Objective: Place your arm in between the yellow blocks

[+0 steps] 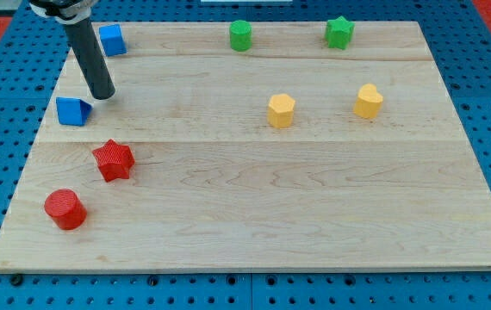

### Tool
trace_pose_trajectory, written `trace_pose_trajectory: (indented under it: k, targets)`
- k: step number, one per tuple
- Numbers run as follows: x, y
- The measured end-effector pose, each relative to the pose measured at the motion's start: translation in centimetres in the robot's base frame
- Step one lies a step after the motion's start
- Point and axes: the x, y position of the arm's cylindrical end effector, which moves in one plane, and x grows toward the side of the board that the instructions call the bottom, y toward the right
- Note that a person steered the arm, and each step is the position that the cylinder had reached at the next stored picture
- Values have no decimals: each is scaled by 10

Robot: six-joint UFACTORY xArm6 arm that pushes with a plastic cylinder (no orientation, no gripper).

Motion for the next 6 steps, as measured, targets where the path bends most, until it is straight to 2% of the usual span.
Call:
trace_pose_trajectory:
  k: [1, 3, 4, 5, 6]
  targets:
    - [0, 0]
    - [12, 73]
    - [68, 85]
    - [130, 173]
    - [102, 277]
